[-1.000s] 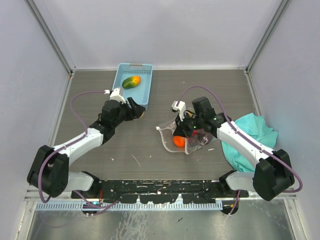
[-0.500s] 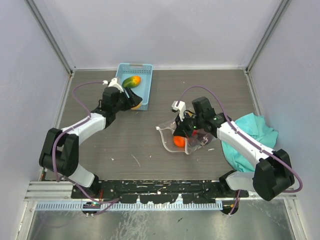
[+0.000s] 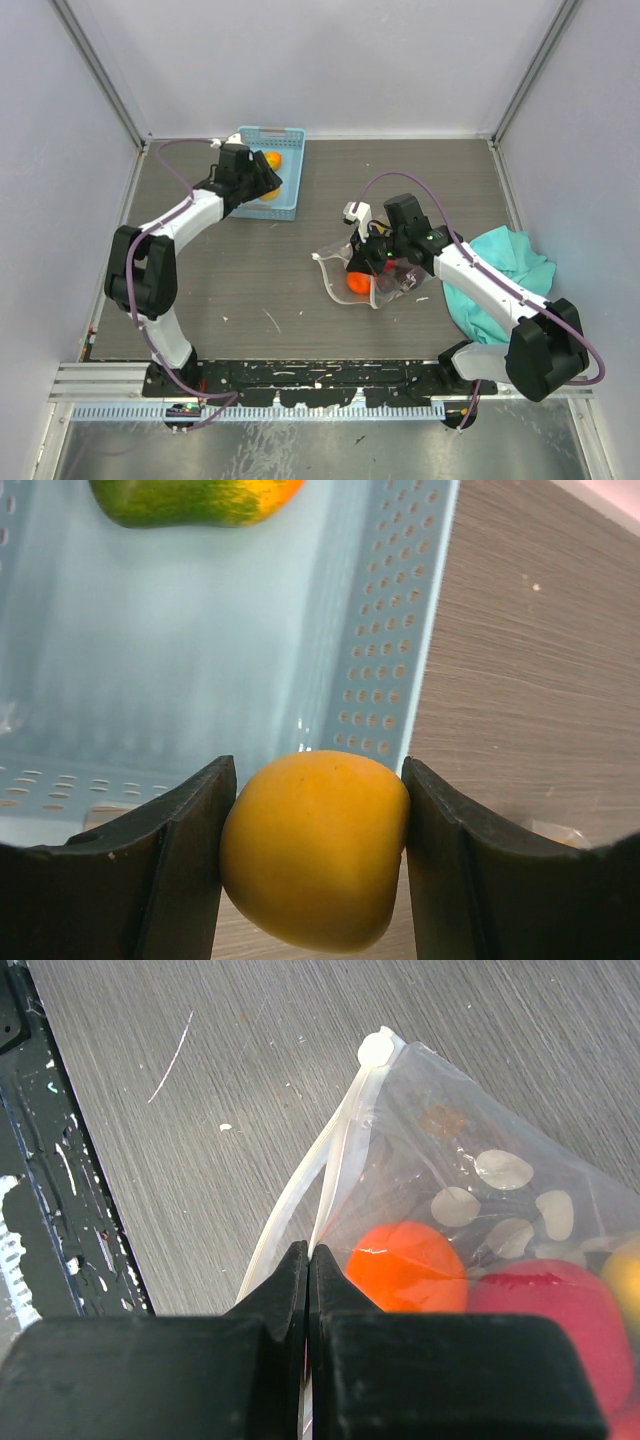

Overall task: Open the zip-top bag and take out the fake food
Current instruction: Place the fake fruit in the bin, then pick up the fake fruit from the zipper food storage bag.

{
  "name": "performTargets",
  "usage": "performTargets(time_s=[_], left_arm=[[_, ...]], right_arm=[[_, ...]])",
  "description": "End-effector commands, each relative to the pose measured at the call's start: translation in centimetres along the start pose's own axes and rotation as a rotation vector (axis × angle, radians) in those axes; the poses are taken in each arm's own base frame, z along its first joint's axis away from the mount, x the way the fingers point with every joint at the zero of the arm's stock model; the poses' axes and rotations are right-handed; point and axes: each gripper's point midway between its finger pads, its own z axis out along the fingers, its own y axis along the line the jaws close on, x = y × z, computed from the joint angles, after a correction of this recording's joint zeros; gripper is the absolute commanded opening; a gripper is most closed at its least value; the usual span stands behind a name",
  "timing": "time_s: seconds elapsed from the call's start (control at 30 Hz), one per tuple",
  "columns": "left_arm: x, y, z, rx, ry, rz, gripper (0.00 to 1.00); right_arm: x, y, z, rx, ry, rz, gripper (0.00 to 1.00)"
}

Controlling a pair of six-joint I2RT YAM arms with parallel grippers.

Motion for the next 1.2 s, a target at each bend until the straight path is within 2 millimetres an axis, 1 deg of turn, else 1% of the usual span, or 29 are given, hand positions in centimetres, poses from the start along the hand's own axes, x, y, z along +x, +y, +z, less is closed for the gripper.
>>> performTargets(time_s=[0.0,0.27,0.4,0.53,0.6,0.63,0.67,0.7,0.73,0.77,0.8,0.93,1.07,1.1,1.17], left_arm=[[-1.5,1.7,0.1,-0.135,-0.006,0.031,0.26],[-3.3,3.5,1.9,-0.304,-0.007,0.069,0.28],[-3.5,4.7,2.7,-0.401,0.013,0.089,0.31],[-4.1,5.0,3.6,-0.472,0.026,0.131,0.35],[-4.6,5.0,3.8,-0.511,0.019,0.165,0.4],[-4.9,5.0,4.0,-0.531,0.013,0.18,0.48],[-5.1,5.2,4.1,-0.564,0.009,0.198,0.58],[-5.8,4.9,4.0,-0.577,-0.004,0.208,0.67],[-5.9,5.1,4.3,-0.6,-0.005,0.225,0.78],[-6.2,5.1,4.3,-0.618,-0.014,0.239,0.95],[-6.3,5.2,4.1,-0.639,-0.009,0.26,0.99],[-7.4,4.7,3.6,-0.652,-0.034,0.301,0.98],[-9.3,3.9,1.6,-0.656,-0.093,0.33,0.98],[-10.0,3.3,1.2,-0.637,-0.121,0.329,0.98],[-10.7,2.6,0.0,-0.598,-0.147,0.327,0.98]], right_arm=[[-1.8,0.3,-0.6,-0.011,-0.045,-0.041,0.01],[-1.7,0.2,-0.6,-0.01,-0.044,-0.041,0.01],[-1.7,0.3,-0.6,-0.01,-0.044,-0.042,0.01],[-1.7,0.3,-0.6,-0.012,-0.043,-0.041,0.01],[-1.6,0.3,-0.6,-0.013,-0.041,-0.039,0.01],[-1.6,0.3,-0.5,-0.014,-0.041,-0.039,0.01],[-1.6,0.3,-0.5,-0.013,-0.041,-0.039,0.01],[-1.7,0.3,-0.5,-0.013,-0.042,-0.04,0.01],[-1.6,0.3,-0.6,-0.012,-0.041,-0.038,0.01],[-1.6,0.2,-0.5,-0.012,-0.039,-0.038,0.01],[-1.6,0.2,-0.5,-0.011,-0.04,-0.039,0.01],[-1.5,0.2,-0.5,-0.01,-0.038,-0.037,0.01],[-1.5,0.2,-0.5,-0.01,-0.037,-0.037,0.01],[-1.5,0.1,-0.5,-0.01,-0.036,-0.037,0.01],[-1.5,0.2,-0.4,-0.012,-0.036,-0.038,0.01]])
